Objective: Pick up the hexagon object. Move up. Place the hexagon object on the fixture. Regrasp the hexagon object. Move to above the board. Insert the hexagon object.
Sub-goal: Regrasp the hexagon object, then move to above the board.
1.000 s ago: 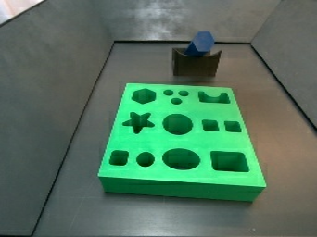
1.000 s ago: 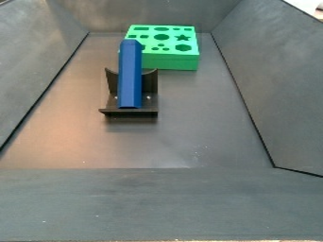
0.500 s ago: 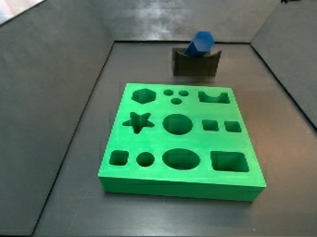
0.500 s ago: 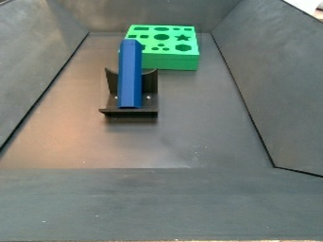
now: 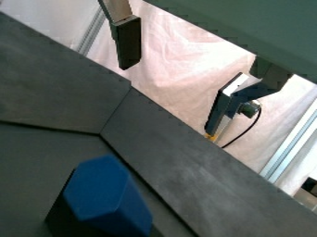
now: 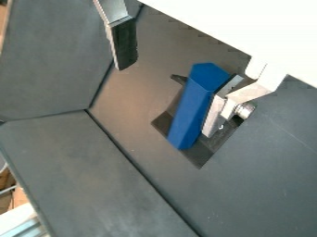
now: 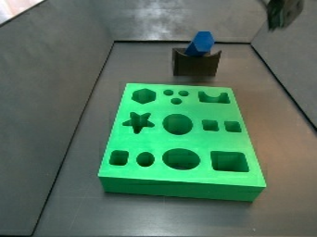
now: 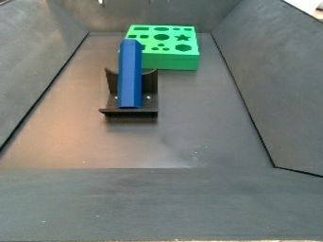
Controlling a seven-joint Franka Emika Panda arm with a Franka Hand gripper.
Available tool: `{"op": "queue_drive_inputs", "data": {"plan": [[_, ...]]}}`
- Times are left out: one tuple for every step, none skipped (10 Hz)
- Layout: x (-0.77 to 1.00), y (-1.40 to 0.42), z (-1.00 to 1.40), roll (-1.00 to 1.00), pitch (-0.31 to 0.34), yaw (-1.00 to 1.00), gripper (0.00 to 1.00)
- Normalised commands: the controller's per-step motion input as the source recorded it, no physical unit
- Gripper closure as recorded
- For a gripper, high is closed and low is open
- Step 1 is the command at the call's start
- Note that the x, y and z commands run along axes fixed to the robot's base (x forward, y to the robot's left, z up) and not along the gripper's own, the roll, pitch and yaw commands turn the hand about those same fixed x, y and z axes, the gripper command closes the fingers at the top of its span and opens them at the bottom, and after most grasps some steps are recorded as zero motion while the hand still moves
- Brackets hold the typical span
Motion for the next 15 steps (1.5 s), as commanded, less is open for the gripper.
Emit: {"op": "queue_drive_inputs", "data": {"plan": [[0.06,0.04,-1.0,0.09,-0.09,0.09,0.0],[0.07,0.03,-1.0,0.07,-0.103,0.06,0.0],[0.08,0.03,-1.0,0.07,-0.105,0.03,0.0],[0.08,0.03,-1.0,0.07,-0.105,0.02,0.0],[0.09,0.02,-1.0,0.07,-0.092,-0.01,0.0],[0.1,0.02,-1.0,0.07,-0.076,-0.03,0.0],[0.09,0.01,-0.84,0.08,-0.058,-0.03,0.0],[0.08,0.0,-0.63,0.07,-0.032,-0.04,0.0],[0.08,0.0,-0.47,0.07,-0.012,-0.04,0.0],[0.08,0.0,-0.31,0.07,0.003,-0.03,0.0],[0.0,0.0,0.0,0.0,0.0,0.0,1.0],[-0.01,0.15,1.0,-0.2,-0.087,-0.12,1.0],[-0.01,0.15,1.0,-0.21,-0.086,-0.12,1.0],[-0.02,0.15,1.0,-0.2,-0.072,-0.12,1.0],[-0.03,0.14,1.0,-0.18,-0.058,-0.12,1.0]]}}
